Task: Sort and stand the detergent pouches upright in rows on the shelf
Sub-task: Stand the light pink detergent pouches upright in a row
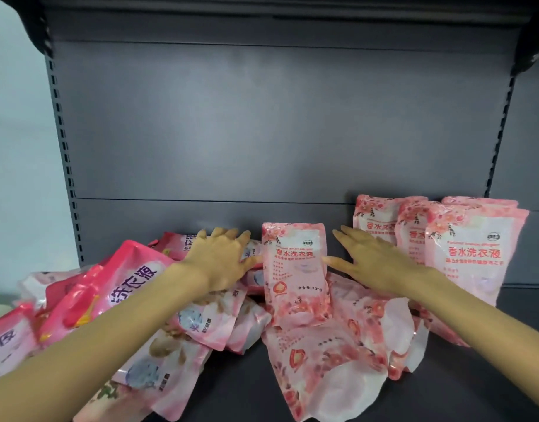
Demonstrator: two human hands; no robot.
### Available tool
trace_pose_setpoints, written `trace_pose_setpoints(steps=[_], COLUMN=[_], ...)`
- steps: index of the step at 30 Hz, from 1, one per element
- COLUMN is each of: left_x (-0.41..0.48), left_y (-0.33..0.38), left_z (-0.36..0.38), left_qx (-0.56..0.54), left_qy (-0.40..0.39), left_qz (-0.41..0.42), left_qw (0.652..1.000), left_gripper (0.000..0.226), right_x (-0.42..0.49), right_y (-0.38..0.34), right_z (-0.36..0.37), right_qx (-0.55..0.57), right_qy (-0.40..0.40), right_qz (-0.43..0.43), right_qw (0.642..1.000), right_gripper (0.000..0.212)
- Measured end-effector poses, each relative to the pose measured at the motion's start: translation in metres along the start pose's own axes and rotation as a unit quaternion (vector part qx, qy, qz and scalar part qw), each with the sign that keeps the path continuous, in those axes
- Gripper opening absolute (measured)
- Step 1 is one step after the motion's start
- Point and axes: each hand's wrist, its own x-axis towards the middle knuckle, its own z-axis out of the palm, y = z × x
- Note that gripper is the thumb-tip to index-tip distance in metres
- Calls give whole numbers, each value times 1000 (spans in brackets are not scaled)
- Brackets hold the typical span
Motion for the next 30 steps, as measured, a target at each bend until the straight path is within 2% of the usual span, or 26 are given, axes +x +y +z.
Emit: trace_pose_setpoints(steps=[8,14,18,24,26,30], left_x=[53,78,86,87,87,85], left_y=[5,5,11,20,20,18], left_z=[10,27,37,43,42,38], left_qx=[34,32,12,1,-40,-191], left_qy=[-14,-28,-45,-61,-68,-53], left_qz=[11,15,19,25,24,21], left_qw=[999,999,999,998,997,980], left_gripper=[64,67,68,80,85,87], right_x=[55,91,104,111,110,106], right_y=[16,25,24,28,28,28], right_z=[11,33,36,38,38,35], right_qx=[71,177,305,485,499,533], right_qy=[-20,-15,20,30,30,36], right_qz=[-12,-25,0,39,34,27], right_qw=[997,984,952,873,865,845], right_gripper=[83,79,46,28,17,14])
